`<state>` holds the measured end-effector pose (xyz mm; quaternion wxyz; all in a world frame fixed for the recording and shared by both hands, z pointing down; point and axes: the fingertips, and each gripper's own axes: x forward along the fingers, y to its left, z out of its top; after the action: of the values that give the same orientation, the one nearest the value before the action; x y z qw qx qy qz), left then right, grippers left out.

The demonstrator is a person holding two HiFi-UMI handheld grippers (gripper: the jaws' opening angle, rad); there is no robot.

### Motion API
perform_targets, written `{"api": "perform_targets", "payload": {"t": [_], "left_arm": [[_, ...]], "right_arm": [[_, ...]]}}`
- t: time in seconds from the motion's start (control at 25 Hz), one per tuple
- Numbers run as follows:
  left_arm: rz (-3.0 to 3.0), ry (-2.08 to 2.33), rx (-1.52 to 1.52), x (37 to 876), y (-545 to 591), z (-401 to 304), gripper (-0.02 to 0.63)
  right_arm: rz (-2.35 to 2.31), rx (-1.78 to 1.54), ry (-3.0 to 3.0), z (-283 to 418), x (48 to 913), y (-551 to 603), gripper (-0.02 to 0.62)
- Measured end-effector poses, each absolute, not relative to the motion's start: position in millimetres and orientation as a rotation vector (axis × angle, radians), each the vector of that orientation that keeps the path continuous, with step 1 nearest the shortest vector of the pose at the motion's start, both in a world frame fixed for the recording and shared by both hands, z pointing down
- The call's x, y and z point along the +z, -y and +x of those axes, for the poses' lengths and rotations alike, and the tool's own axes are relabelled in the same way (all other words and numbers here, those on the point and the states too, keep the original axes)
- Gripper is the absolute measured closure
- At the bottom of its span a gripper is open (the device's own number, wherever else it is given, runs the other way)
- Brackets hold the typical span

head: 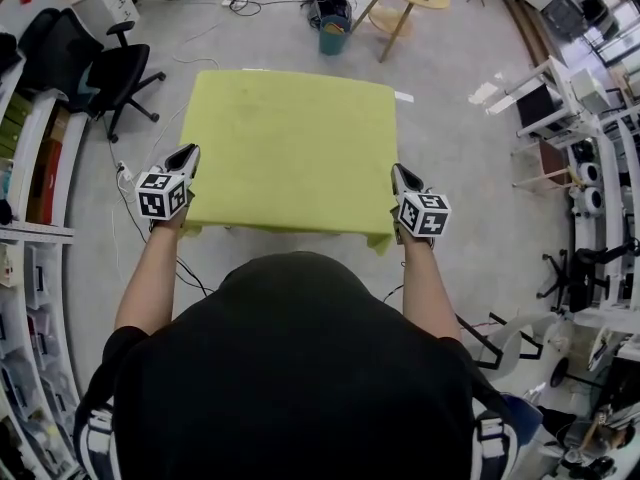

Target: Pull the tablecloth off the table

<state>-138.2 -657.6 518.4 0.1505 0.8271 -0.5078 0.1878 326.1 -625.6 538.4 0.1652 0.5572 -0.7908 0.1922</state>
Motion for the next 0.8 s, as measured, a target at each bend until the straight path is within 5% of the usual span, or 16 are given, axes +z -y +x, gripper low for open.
{"api": "perform_targets", "payload": {"t": [0.8], "left_arm": [[2.101,1.277,0.833,693.0,665.8,-265.2,0.426]], "right_arm": [[1.444,0.772,1.913,427.1,725.3,603.0,0.462]]}}
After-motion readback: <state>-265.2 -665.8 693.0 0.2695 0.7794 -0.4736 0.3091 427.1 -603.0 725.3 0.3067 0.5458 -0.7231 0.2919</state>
